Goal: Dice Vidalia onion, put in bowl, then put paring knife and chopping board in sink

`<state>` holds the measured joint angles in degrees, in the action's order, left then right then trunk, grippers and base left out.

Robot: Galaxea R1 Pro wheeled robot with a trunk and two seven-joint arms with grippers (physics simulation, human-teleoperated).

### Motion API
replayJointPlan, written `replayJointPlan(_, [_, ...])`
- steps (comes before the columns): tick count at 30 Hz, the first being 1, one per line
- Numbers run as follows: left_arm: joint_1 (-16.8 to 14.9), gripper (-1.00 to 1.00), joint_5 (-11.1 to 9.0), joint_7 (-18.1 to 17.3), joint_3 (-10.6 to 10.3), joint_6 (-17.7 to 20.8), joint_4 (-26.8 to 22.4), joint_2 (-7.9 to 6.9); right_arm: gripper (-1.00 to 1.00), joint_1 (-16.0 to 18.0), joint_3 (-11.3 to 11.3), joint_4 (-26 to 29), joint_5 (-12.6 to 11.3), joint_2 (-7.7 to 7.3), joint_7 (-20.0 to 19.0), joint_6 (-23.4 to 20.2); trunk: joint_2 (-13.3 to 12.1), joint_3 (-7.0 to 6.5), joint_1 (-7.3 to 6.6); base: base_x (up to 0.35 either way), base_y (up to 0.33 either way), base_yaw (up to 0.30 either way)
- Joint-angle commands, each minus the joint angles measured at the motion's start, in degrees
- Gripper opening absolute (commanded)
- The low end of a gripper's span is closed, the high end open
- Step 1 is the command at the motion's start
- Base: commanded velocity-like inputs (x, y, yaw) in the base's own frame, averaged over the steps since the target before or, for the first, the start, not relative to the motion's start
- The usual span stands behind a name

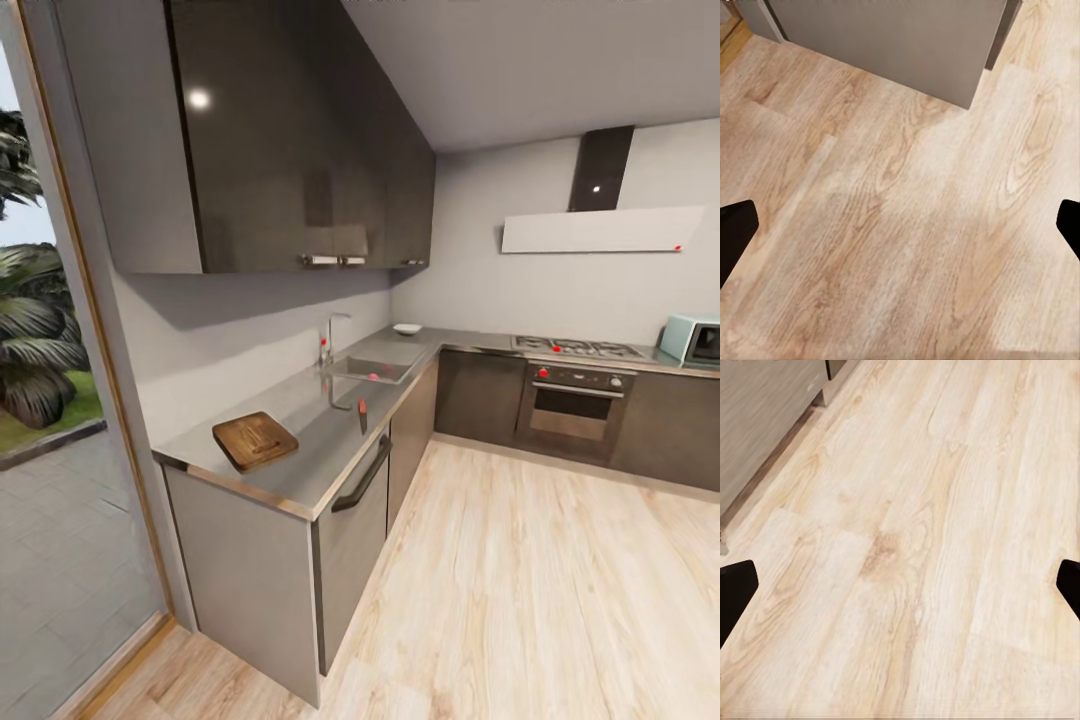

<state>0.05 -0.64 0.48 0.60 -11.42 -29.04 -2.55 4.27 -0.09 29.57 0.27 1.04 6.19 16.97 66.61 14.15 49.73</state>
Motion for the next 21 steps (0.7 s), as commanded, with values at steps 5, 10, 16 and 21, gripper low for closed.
replayJointPlan(5, [0.0, 1.00, -0.1, 0.0, 0.0, -0.1, 0.0, 0.00, 1.00, 0.0, 0.0, -0.3, 0.0, 0.02, 0.2, 0.2, -2.0, -0.84, -1.10, 0.000, 0.000, 0.000])
replayJointPlan(10, [0.0, 1.00, -0.1, 0.0, 0.0, -0.1, 0.0, 0.02, 1.00, 0.0, 0.0, -1.4, 0.1, 0.02, 0.1, 0.4, -4.0, -1.74, -2.20, 0.000, 0.000, 0.000])
replayJointPlan(16, [0.0, 1.00, -0.1, 0.0, 0.0, -0.1, 0.0, 0.08, 1.00, 0.0, 0.0, -1.9, 0.1, 0.02, 0.1, 0.5, -6.4, -2.82, -3.52, 0.000, 0.000, 0.000])
replayJointPlan(21, [0.0, 1.00, -0.1, 0.0, 0.0, 0.0, 0.0, 0.10, 1.00, 0.0, 0.0, -2.1, 0.1, 0.01, 0.0, 0.5, -8.4, -3.71, -4.62, 0.000, 0.000, 0.000])
